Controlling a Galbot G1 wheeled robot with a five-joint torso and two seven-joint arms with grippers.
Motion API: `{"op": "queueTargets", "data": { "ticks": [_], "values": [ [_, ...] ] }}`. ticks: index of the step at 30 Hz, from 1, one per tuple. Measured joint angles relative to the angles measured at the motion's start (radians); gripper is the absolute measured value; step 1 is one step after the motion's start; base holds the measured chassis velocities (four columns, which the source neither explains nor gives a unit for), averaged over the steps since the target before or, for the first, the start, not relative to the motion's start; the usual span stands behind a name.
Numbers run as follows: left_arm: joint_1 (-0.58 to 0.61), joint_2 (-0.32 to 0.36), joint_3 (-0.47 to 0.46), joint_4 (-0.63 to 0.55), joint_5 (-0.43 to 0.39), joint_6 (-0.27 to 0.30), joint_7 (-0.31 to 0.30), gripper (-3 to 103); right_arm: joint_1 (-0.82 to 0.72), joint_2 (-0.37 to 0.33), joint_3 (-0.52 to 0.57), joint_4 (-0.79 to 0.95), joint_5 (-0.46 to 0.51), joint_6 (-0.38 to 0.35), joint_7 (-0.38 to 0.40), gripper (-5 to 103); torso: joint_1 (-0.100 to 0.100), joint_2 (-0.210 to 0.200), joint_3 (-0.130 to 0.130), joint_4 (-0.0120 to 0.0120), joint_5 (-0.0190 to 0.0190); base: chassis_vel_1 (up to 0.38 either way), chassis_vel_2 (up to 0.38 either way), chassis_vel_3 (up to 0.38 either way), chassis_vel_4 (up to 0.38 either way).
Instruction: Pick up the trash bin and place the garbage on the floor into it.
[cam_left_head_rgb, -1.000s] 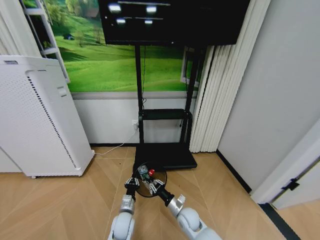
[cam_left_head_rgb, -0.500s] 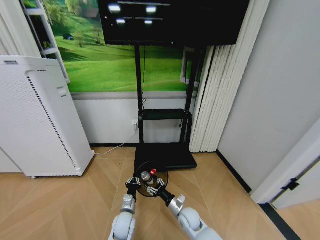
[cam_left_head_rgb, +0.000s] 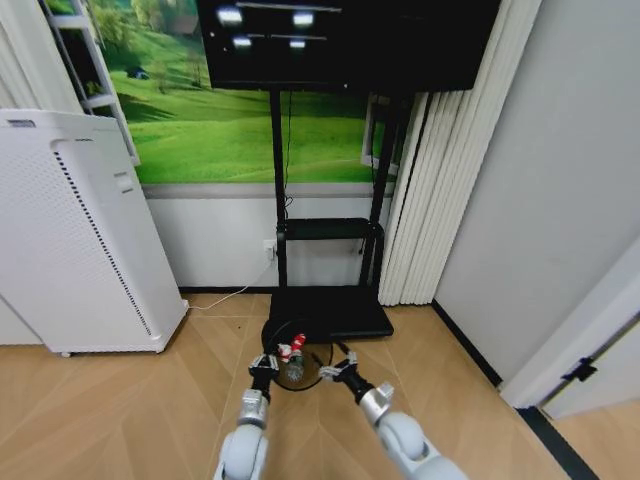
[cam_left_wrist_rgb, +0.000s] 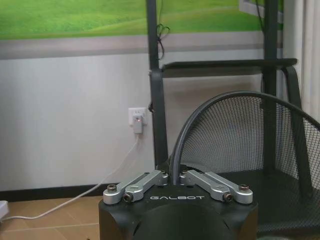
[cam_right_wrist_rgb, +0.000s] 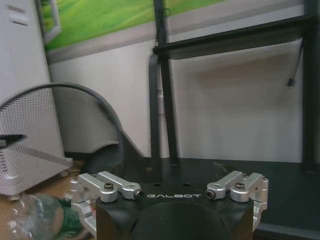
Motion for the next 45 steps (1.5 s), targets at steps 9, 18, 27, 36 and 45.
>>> {"op": "queueTargets", "data": {
  "ticks": [9, 18, 27, 36, 45],
  "values": [
    [0.064, 0.048, -0.067, -0.126, -0.04, -0.003, -0.002, 3, -0.055, 0.012, 0.199, -0.107, -0.044, 0.014, 0.08, 100, 0.0, 0.0, 0.0, -0.0002, 0.0017, 0.0, 0.0, 0.0, 0.0],
    [0.161, 0.093, -0.109, -0.275, -0.063, 0.015, 0.0, 3, -0.127, 0.032, 0.301, -0.081, -0.077, 0.0, 0.126, 100, 0.0, 0.0, 0.0, -0.0002, 0.002, 0.0, 0.0, 0.0, 0.0],
    [0.222, 0.173, -0.183, -0.349, -0.093, 0.015, 0.01, 3, -0.214, 0.038, 0.359, -0.007, -0.078, -0.018, 0.129, 100, 0.0, 0.0, 0.0, -0.0005, 0.002, 0.0, 0.0, 0.0, 0.0],
    [0.222, 0.277, -0.309, -0.346, -0.159, 0.019, 0.017, 3, -0.235, 0.103, 0.369, -0.007, -0.099, -0.02, 0.145, 100, 0.0, 0.0, 0.0, -0.0003, 0.0019, 0.0, 0.0, 0.0, 0.0],
    [0.222, 0.309, -0.377, -0.343, -0.198, 0.024, 0.018, 3, -0.207, 0.121, 0.378, -0.014, -0.07, -0.023, 0.183, 100, 0.0, 0.0, 0.0, -0.0003, 0.0021, 0.0, 0.0, 0.0, 0.0]
  ]
}}
